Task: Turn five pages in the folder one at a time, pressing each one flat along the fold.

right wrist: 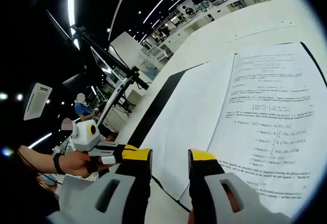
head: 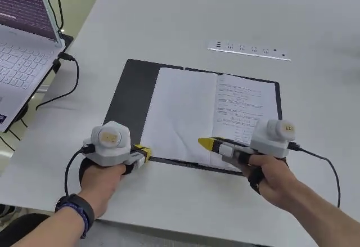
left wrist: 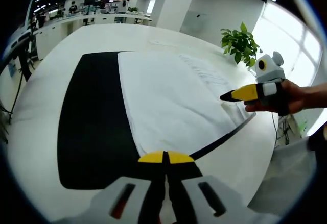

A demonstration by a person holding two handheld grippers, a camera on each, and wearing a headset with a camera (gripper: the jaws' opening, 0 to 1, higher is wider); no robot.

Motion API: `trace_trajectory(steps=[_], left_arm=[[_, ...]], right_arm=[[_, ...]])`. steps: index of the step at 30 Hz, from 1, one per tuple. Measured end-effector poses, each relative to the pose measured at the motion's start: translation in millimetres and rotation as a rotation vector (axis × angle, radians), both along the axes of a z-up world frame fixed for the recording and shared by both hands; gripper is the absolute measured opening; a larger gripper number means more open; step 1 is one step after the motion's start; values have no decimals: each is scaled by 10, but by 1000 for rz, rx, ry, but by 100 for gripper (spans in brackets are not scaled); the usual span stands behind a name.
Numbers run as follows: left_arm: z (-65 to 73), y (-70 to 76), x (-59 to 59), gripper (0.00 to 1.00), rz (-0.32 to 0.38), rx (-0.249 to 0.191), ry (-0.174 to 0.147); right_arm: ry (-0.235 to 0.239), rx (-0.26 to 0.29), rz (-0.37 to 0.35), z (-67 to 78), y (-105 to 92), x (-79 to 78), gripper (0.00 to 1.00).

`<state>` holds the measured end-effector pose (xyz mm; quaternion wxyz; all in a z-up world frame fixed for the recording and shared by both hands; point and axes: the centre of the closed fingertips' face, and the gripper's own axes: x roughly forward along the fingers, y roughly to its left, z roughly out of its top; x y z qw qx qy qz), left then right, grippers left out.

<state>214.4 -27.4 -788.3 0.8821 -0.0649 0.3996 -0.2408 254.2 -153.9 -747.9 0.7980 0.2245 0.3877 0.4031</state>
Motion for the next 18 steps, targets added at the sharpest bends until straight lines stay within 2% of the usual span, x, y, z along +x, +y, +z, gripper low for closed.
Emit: trace_trajectory(steps=[7, 12, 18], left_arm=[[-1, 0, 3, 0, 2, -1, 4], [-5, 0, 4, 0, -9, 7, 2], [17, -9, -6, 0, -7, 5, 6]], right_arm=[[-27, -15, -29, -14, -38, 347, 18], [-29, -20, -61, -60, -75, 558, 12], [-29, 8, -96, -71, -73, 769, 7]])
